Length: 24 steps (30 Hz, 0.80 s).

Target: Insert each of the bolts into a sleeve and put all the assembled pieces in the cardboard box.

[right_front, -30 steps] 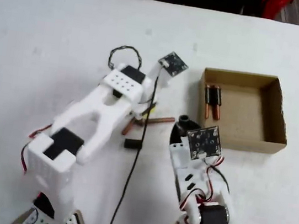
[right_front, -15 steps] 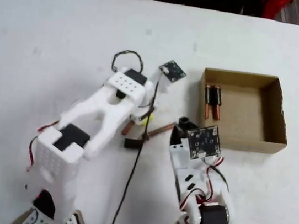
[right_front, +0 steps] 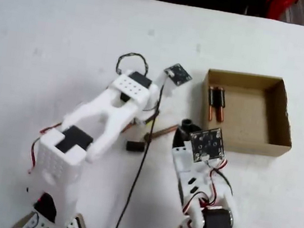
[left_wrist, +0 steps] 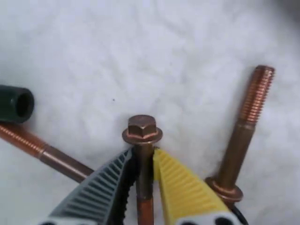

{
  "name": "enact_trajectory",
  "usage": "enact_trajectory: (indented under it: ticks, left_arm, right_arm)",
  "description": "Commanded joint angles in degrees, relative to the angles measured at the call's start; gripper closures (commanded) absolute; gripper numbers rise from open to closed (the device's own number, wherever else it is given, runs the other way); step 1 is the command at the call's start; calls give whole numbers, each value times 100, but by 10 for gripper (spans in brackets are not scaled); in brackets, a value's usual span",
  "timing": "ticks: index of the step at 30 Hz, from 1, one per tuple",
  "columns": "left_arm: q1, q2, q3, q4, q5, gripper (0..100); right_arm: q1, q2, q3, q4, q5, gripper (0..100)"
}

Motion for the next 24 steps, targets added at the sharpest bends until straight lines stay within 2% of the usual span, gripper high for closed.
enact_trajectory:
  ticks: [1, 6, 11, 24]
  left_arm:
    - [-4, -66, -202, -62, 53, 959]
    - [-4, -426, -316, -70, 88, 978]
    - [-13, -1200, -273, -62, 527, 979]
    - [-312, -3160, -264, 941, 510, 979]
  right_arm:
    - [4, -66, -167, -13, -9, 981]
    - [4, -66, -105, -13, -9, 981]
    - [-31, -66, -88, -22, -9, 981]
    - [-48, -66, -88, -22, -53, 981]
